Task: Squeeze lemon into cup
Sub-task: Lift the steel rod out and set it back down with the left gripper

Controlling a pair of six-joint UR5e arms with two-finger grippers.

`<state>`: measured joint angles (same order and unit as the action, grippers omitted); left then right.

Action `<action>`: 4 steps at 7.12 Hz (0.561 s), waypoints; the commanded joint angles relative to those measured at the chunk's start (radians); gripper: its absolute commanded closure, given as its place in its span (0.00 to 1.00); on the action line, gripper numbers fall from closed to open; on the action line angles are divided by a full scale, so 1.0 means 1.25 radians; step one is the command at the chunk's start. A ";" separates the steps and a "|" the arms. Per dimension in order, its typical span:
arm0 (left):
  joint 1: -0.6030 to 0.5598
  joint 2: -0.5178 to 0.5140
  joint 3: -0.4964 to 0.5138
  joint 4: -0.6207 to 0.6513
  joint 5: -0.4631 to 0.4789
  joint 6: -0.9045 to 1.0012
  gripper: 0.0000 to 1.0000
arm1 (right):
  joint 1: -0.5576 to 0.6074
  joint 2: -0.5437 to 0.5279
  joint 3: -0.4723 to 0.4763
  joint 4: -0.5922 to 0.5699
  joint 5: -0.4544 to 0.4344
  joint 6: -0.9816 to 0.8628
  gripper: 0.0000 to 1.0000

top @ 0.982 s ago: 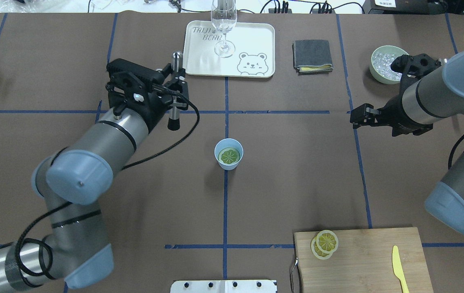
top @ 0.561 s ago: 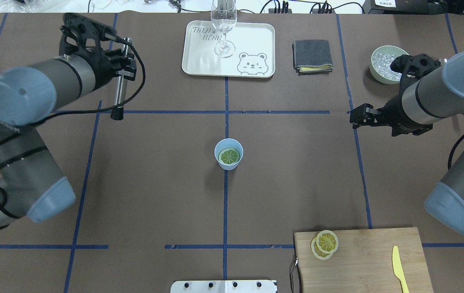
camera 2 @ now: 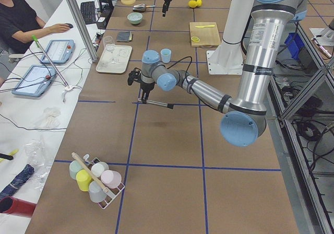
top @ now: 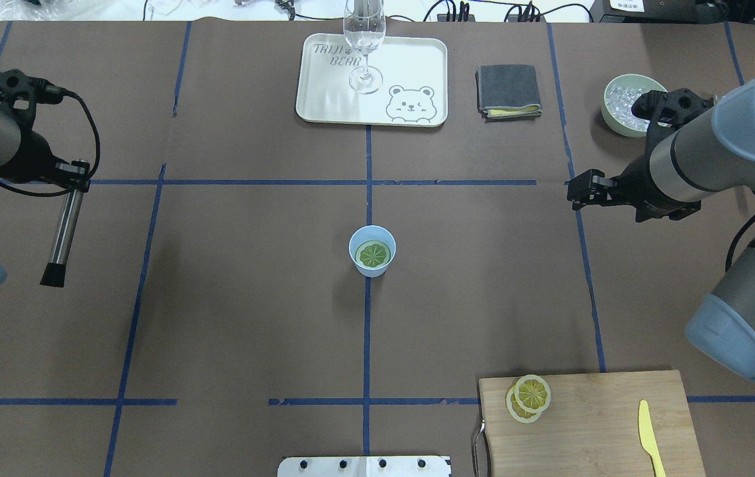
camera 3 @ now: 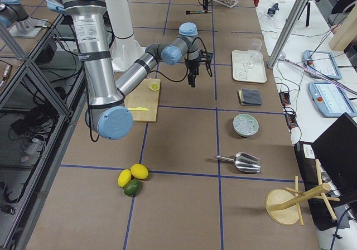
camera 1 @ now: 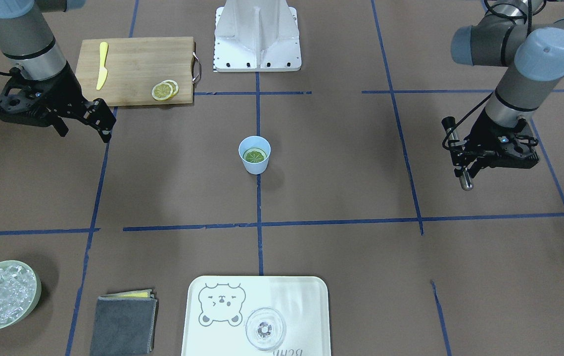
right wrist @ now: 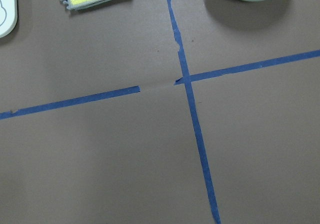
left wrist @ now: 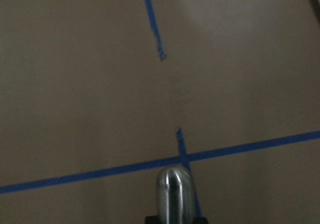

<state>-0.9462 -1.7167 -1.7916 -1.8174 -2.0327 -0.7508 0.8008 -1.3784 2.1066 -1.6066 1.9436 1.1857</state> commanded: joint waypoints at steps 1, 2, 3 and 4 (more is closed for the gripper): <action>-0.001 0.033 0.071 0.002 -0.084 -0.059 1.00 | 0.000 0.001 0.001 0.000 0.000 0.001 0.00; 0.000 0.036 0.091 -0.003 -0.086 -0.066 1.00 | 0.000 0.001 0.001 0.000 0.000 0.000 0.00; 0.002 0.033 0.098 -0.008 -0.086 -0.066 1.00 | 0.000 0.001 0.001 0.000 0.000 0.000 0.00; 0.005 0.027 0.099 -0.008 -0.085 -0.068 1.00 | 0.000 0.001 0.002 0.000 0.000 0.000 0.00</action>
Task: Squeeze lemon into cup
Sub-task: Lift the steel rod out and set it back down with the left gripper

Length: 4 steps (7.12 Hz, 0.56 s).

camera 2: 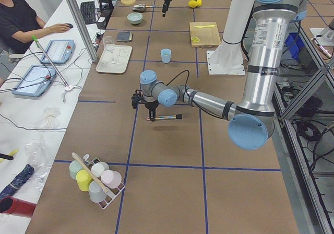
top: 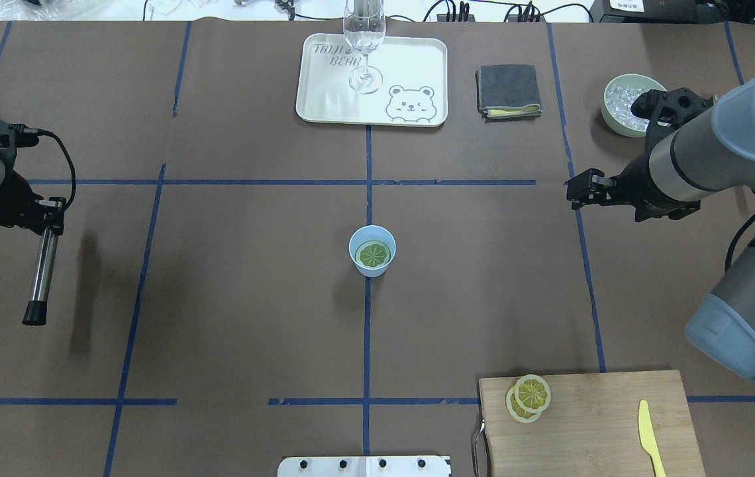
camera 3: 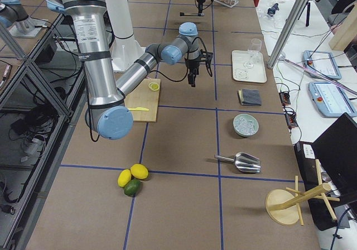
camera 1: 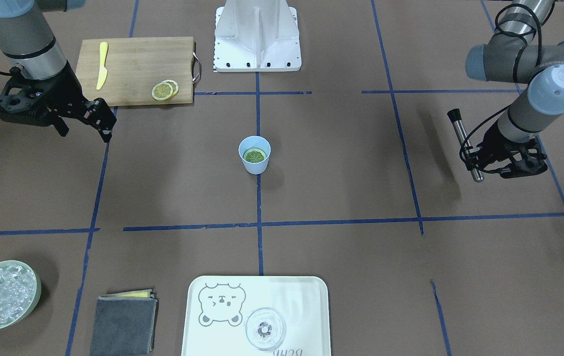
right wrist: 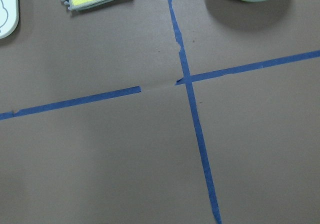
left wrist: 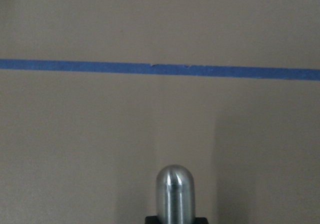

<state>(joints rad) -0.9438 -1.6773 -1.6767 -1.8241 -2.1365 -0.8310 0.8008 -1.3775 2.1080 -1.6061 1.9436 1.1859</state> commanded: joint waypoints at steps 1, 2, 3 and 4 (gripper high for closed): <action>0.005 -0.009 0.020 -0.004 0.000 -0.002 1.00 | 0.000 0.001 0.000 0.000 0.000 -0.001 0.00; 0.006 -0.014 0.026 -0.006 0.000 0.001 1.00 | 0.000 0.001 -0.001 0.000 0.000 -0.001 0.00; 0.008 -0.015 0.026 -0.019 0.002 0.007 1.00 | 0.000 0.001 0.000 0.000 0.000 -0.001 0.00; 0.009 -0.013 0.036 -0.055 0.005 0.008 1.00 | 0.000 0.001 0.000 0.000 0.000 -0.001 0.00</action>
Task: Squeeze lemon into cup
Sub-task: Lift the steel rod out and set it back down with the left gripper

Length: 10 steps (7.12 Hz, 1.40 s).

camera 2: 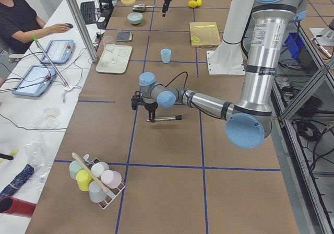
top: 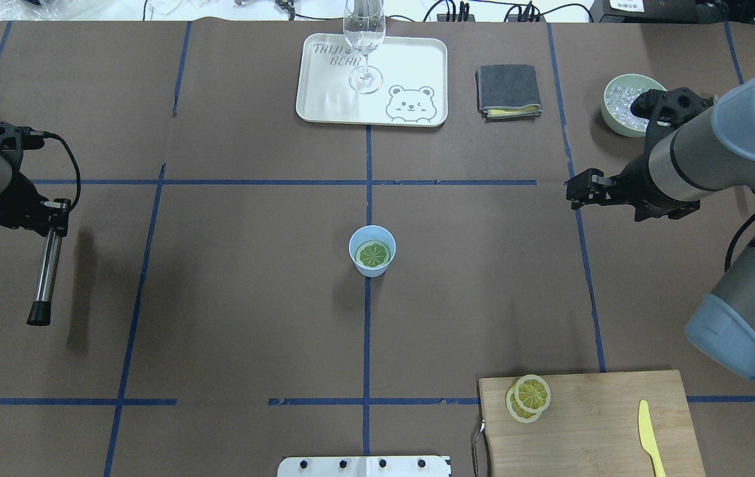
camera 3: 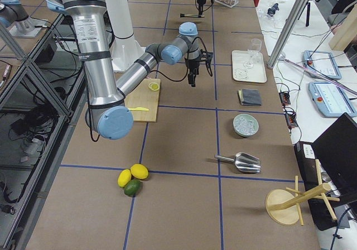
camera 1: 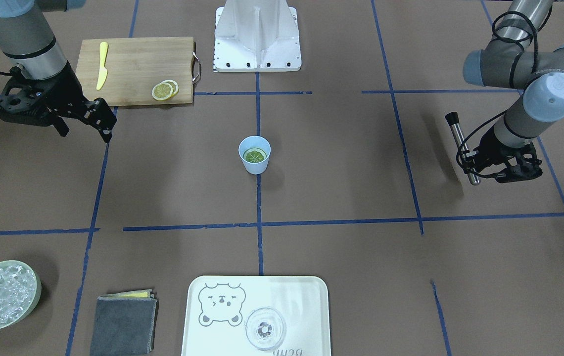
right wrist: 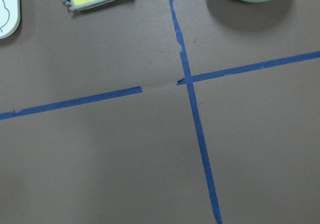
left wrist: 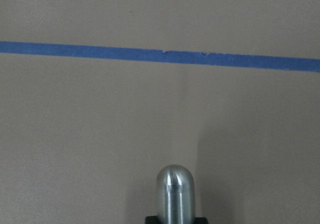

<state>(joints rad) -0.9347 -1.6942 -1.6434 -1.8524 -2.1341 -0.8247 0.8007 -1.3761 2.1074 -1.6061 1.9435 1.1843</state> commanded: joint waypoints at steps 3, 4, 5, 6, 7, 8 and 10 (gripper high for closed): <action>0.005 -0.003 0.049 -0.107 0.002 -0.008 1.00 | 0.000 0.000 0.000 0.000 -0.001 0.000 0.00; 0.008 -0.003 0.054 -0.107 0.002 -0.004 0.95 | 0.000 0.000 0.003 0.000 0.000 0.001 0.00; 0.020 -0.003 0.056 -0.107 0.002 -0.002 0.74 | 0.000 0.000 0.003 0.000 0.000 0.001 0.00; 0.021 -0.003 0.043 -0.105 0.003 -0.008 0.03 | 0.001 -0.001 0.003 0.000 0.000 0.001 0.00; 0.021 -0.003 0.032 -0.104 0.005 -0.007 0.00 | 0.000 -0.001 0.004 0.000 0.000 0.001 0.00; 0.019 0.001 -0.008 -0.096 0.004 0.002 0.00 | 0.000 0.000 0.003 0.000 0.000 0.001 0.00; -0.026 0.029 -0.129 -0.083 -0.003 0.015 0.00 | 0.006 -0.007 0.000 -0.001 0.000 -0.017 0.00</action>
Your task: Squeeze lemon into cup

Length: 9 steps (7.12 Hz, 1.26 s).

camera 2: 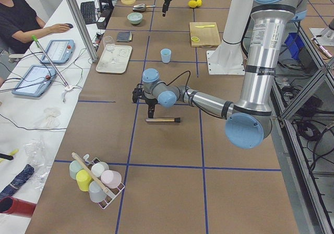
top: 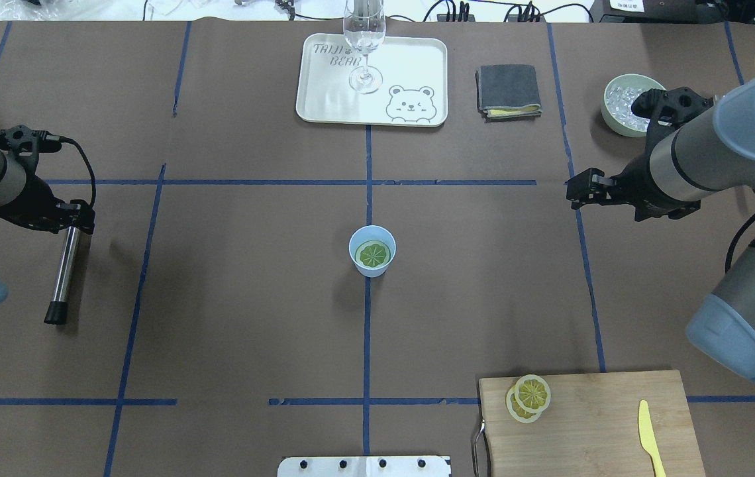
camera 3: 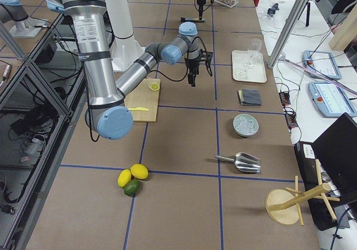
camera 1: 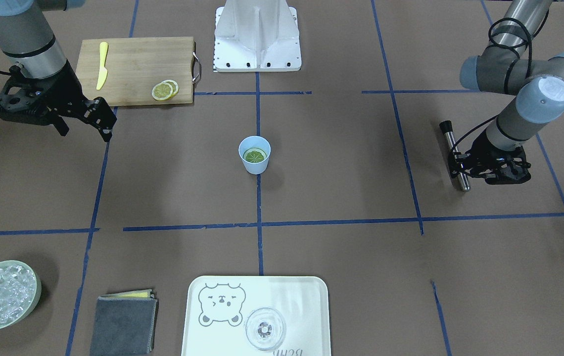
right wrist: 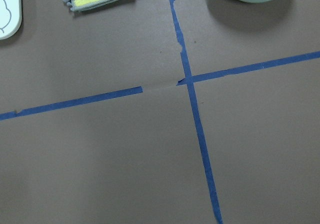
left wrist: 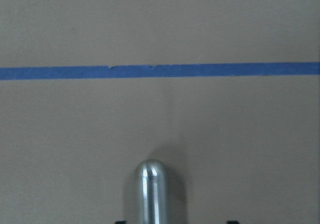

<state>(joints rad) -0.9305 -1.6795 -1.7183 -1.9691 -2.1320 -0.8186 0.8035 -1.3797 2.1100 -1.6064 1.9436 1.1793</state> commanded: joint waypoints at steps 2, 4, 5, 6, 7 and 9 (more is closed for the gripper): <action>-0.165 0.095 -0.118 0.017 -0.025 0.248 0.00 | 0.075 -0.046 -0.014 -0.002 0.027 -0.160 0.00; -0.321 0.152 -0.070 0.018 -0.104 0.504 0.00 | 0.213 -0.079 -0.075 -0.002 0.138 -0.359 0.00; -0.389 0.169 -0.022 0.019 -0.108 0.599 0.00 | 0.281 -0.093 -0.114 -0.002 0.174 -0.475 0.00; -0.437 0.172 0.011 0.018 -0.108 0.643 0.00 | 0.340 -0.102 -0.161 -0.002 0.205 -0.575 0.00; -0.480 0.173 0.028 0.053 -0.111 0.724 0.00 | 0.402 -0.104 -0.226 -0.002 0.246 -0.696 0.00; -0.500 0.164 -0.018 0.204 -0.208 0.736 0.00 | 0.490 -0.100 -0.339 -0.002 0.291 -0.866 0.00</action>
<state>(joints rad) -1.5382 -1.4748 -1.7110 -1.7938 -2.3274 0.0841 1.3519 -1.5065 1.7664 -1.6092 2.2731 0.2165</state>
